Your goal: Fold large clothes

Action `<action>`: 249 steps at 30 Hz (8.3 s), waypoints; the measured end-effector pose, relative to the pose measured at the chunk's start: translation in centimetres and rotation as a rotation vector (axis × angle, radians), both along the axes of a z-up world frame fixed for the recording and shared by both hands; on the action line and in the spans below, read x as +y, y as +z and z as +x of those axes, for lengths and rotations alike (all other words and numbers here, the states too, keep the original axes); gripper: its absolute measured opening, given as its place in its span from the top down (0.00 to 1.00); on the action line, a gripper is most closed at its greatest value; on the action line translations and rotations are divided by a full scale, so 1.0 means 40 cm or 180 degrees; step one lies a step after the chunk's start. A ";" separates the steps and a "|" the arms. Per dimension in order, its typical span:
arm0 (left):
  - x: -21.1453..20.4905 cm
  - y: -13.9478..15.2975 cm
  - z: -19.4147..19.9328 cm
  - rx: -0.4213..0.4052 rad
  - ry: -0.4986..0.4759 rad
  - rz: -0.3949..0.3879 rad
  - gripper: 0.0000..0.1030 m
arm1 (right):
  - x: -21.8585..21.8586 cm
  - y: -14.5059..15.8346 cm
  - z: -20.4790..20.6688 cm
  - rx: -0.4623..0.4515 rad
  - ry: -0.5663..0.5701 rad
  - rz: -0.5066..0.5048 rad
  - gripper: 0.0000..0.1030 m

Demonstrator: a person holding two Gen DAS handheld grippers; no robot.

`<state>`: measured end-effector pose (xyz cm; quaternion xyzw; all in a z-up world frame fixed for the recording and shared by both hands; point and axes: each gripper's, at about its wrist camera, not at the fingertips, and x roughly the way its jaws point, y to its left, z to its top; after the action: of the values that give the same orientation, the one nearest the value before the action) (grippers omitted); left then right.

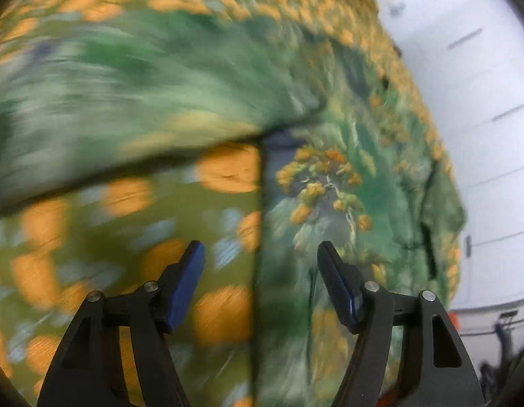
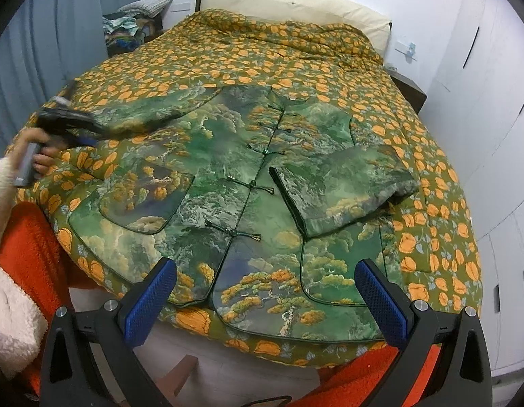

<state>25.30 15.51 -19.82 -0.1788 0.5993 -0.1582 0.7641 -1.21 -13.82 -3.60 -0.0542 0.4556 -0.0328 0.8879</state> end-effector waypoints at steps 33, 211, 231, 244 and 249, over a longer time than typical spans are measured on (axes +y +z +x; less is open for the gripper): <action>-0.069 -0.034 0.133 -0.0243 0.0314 -0.0564 0.21 | -0.060 -0.051 0.004 0.0122 -0.0238 0.0028 0.00; -0.129 0.144 -0.362 -0.1298 0.0554 0.1325 0.00 | -1.090 0.028 0.378 -0.1754 -0.2101 0.1932 0.86; -0.036 0.118 -0.373 -0.1203 0.0788 0.1203 0.01 | -0.177 -0.268 0.951 -0.0370 -0.0165 0.1215 0.86; -0.069 0.104 -0.364 -0.1188 0.0665 0.1212 0.01 | -0.207 -0.229 0.846 -0.0148 0.0408 0.1574 0.20; -0.076 0.103 -0.361 -0.1184 0.0634 0.1150 0.00 | -0.306 -0.195 0.844 -0.0221 0.0163 0.0795 0.17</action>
<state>10.84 12.47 -15.71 -0.0656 0.4467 -0.0030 0.8923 32.55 -26.08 -11.39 0.0464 0.4236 0.0450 0.9035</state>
